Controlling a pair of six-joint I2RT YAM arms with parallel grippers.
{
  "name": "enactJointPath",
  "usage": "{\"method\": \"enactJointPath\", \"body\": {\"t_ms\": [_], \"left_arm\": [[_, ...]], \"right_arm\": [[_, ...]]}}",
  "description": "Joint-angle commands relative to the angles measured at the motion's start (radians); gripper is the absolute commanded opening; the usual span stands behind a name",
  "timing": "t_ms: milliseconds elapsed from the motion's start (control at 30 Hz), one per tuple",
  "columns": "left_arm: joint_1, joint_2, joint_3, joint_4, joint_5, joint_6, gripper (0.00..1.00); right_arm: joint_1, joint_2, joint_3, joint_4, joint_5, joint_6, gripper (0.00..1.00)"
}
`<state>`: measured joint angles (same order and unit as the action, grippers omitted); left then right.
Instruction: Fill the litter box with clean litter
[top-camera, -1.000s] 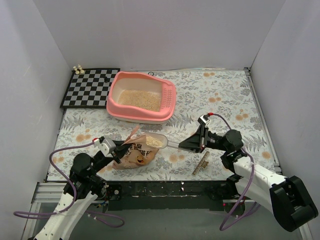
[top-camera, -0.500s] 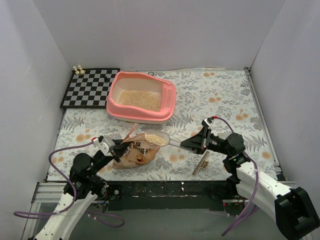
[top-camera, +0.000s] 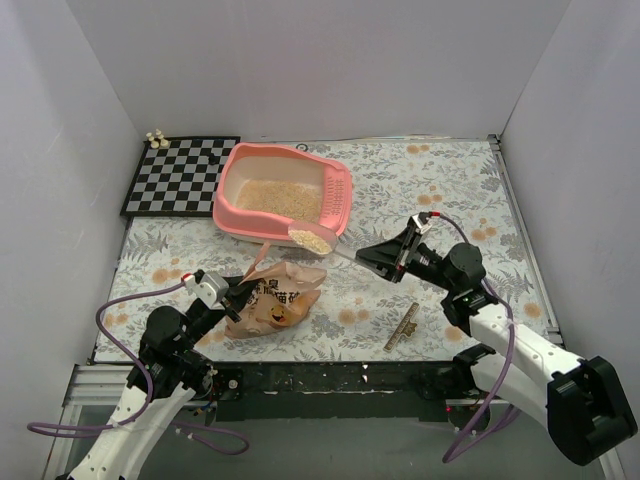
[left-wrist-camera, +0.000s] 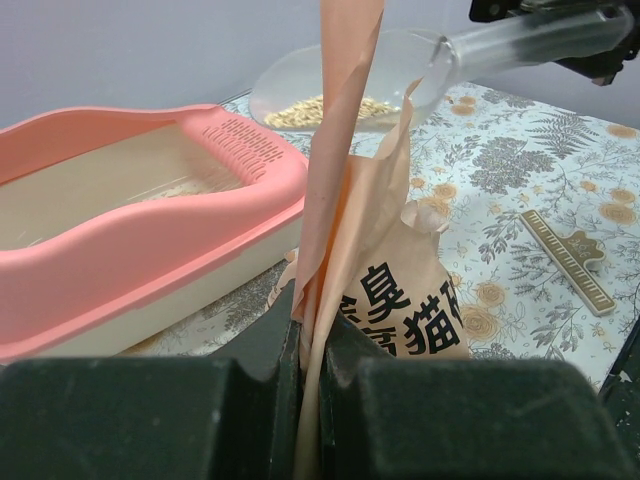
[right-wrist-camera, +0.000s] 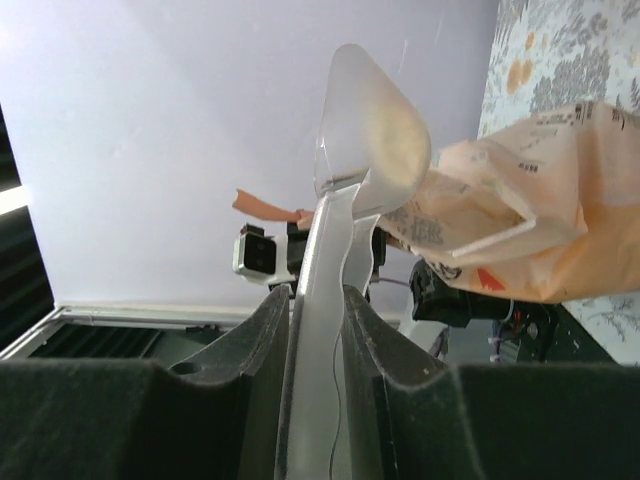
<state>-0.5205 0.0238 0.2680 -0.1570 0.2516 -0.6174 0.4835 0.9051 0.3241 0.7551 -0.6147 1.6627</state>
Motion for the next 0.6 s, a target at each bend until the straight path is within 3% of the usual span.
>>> {"method": "enactJointPath", "body": {"t_ms": [0,133,333,400,567], "left_arm": [[0.001,-0.081,0.025,0.146,-0.044,0.012,0.0],[0.001,-0.07,0.022,0.151,-0.044,0.007,0.0],[0.001,-0.028,0.023,0.151,-0.02,-0.019,0.0],[0.001,0.01,0.027,0.177,-0.017,-0.028,0.0],[0.001,0.057,0.037,0.166,-0.04,-0.042,0.0]], "right_arm": [[-0.003,0.054,0.093,0.004,0.128,-0.05,0.01],[-0.003,0.115,0.139,-0.034,0.236,-0.118,0.01],[-0.003,0.337,0.315,-0.138,0.257,-0.303,0.01],[-0.003,0.399,0.426,-0.283,0.289,-0.418,0.01],[-0.005,0.579,0.608,-0.45,0.285,-0.592,0.01]]}}
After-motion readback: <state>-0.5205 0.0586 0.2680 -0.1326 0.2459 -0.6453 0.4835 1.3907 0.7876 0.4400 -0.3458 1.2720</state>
